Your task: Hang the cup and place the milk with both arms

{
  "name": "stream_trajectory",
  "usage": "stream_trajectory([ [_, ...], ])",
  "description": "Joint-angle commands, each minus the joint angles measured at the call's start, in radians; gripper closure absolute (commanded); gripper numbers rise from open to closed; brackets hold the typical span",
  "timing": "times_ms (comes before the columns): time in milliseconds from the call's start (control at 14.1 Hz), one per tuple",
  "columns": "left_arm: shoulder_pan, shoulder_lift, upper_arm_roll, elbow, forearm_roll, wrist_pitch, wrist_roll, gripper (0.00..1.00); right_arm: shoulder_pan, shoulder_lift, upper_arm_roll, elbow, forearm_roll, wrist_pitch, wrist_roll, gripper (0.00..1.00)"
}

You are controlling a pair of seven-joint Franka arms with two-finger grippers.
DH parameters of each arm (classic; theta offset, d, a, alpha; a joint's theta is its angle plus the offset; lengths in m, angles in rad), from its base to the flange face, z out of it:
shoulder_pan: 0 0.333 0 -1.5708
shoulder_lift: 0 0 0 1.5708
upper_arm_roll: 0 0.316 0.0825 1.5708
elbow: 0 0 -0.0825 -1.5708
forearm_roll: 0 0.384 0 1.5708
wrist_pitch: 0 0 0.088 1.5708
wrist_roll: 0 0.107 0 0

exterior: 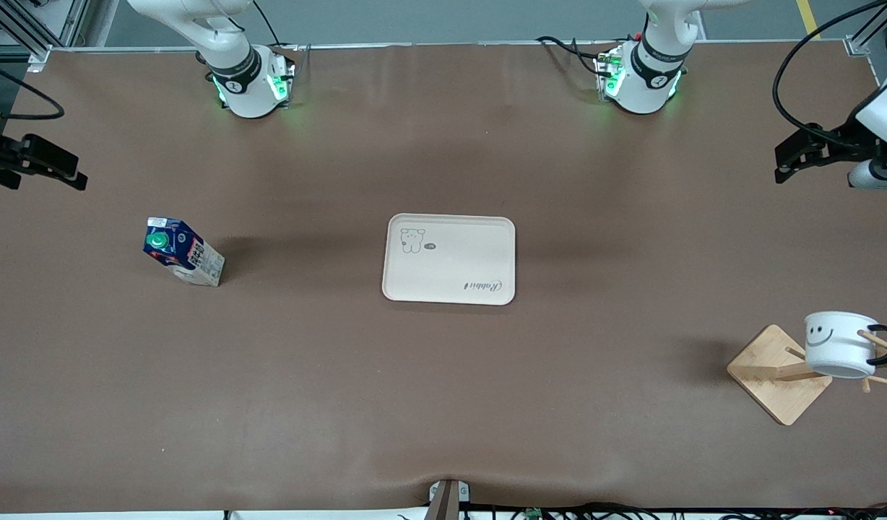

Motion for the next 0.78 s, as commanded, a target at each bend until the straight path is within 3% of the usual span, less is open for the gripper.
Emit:
stream_trajectory([
  [0,-0.072,-0.051,0.046,-0.055,-0.011,0.001,-0.071,0.00,0.004,-0.034,0.004,-0.051,-0.028,0.030,0.008,0.00],
  [708,-0.050,-0.069,0.032,-0.075,-0.021,-0.006,-0.084,0.00,-0.001,-0.023,0.004,0.021,-0.033,0.033,0.010,0.00],
])
